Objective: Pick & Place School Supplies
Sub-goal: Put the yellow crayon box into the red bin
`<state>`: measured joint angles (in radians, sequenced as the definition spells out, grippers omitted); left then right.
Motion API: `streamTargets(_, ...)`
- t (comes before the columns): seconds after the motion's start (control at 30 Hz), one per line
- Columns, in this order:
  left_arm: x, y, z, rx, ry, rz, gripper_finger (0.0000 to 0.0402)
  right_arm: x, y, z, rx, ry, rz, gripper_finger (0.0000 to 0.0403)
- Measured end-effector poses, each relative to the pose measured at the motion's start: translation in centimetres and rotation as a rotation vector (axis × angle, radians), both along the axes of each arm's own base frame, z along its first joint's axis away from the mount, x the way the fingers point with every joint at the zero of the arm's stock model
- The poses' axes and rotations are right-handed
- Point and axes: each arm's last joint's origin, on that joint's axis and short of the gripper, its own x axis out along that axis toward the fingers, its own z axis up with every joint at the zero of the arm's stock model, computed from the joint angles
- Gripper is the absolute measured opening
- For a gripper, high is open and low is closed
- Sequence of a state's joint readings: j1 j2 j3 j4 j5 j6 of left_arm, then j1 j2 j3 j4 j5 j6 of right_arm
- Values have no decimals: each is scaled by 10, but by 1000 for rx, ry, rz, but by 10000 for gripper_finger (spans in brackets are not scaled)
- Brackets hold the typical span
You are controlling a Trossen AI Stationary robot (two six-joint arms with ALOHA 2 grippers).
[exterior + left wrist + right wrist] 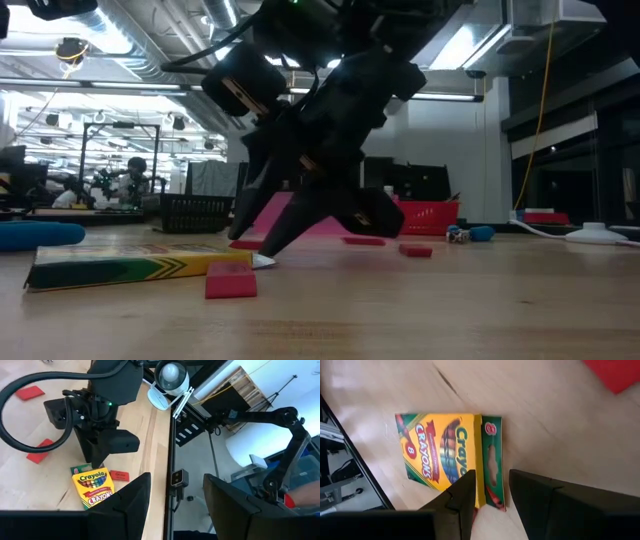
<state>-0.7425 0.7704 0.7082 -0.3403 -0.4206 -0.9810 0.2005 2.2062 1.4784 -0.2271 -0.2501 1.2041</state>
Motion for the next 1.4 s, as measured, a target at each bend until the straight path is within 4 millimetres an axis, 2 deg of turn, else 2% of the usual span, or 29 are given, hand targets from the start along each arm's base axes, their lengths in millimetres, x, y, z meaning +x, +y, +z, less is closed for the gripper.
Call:
streamTargets(0.53, 0, -1, 1, -4, -6, -2, 180, 3, 4, -9, -3, -13, -18, 121)
streamTargets(0.73, 0, -1, 1, -6, -6, -6, 180, 3, 4, -10, -4, -12, -18, 82)
streamTargets(0.93, 0, -1, 1, 0, -8, -9, 180, 5, 4, -10, -8, -31, -17, 15)
streamTargets(1.13, 0, -1, 1, 8, -10, -12, 180, 7, 5, -9, -11, -70, -19, 5)
streamTargets(1.27, 0, -1, 1, 10, -11, -13, 180, 7, 6, 1, -27, -92, -40, 3)
streamTargets(1.4, 0, -1, 1, 19, -16, -14, 180, 13, 5, 39, -78, -173, -61, 2)
